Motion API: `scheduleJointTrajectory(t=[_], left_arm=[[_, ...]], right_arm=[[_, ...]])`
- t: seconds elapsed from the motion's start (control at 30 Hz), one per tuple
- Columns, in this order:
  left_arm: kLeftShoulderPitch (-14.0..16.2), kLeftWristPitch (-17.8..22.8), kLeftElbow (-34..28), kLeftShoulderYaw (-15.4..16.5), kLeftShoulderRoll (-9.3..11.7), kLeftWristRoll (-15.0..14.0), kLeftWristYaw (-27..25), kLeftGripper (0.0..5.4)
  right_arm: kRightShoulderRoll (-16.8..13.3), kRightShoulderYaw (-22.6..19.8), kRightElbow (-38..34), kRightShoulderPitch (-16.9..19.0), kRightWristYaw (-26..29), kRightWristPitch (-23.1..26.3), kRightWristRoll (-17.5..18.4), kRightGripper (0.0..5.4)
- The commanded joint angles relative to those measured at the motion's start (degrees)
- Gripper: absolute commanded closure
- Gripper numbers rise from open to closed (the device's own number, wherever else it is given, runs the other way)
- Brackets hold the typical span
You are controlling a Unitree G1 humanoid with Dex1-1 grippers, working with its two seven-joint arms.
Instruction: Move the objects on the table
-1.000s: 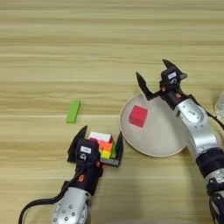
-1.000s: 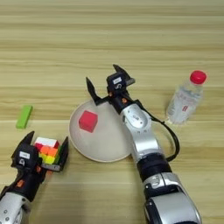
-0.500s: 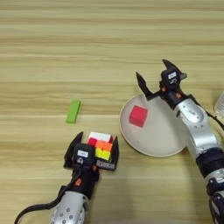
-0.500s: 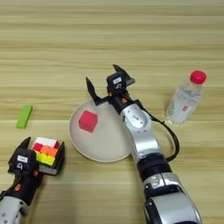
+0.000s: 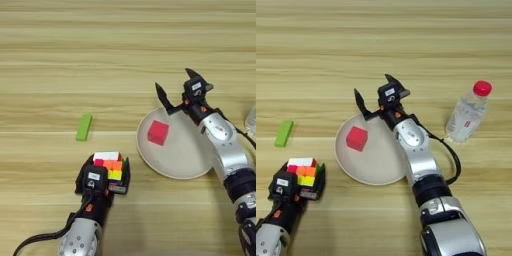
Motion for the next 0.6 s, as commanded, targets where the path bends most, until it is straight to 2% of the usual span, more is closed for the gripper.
scheduleJointTrajectory(t=[0.03, 0.3, 0.4, 0.6], left_arm=[[-1.1, -0.6, 1.6, 0.7, -0.4, 0.0, 0.2, 1.44], [-3.2, -1.4, 3.7, 1.6, -0.3, 0.3, 0.1, 2.06], [-4.7, -1.6, 3.9, 2.1, -0.1, 0.4, 0.0, 2.08], [-10.6, -1.7, 6.2, 4.5, 1.2, 0.8, -0.4, 2.08]], right_arm=[[0.2, -0.5, 0.8, -1.2, 0.4, 0.2, 0.4, 0.0], [0.3, -0.5, 0.9, -1.0, 0.2, 0.0, 0.3, 0.0], [0.3, -0.5, 0.9, -0.9, 0.2, 0.0, 0.3, 0.0], [0.4, -0.5, 1.0, -0.8, 0.1, 0.1, 0.2, 0.0]])
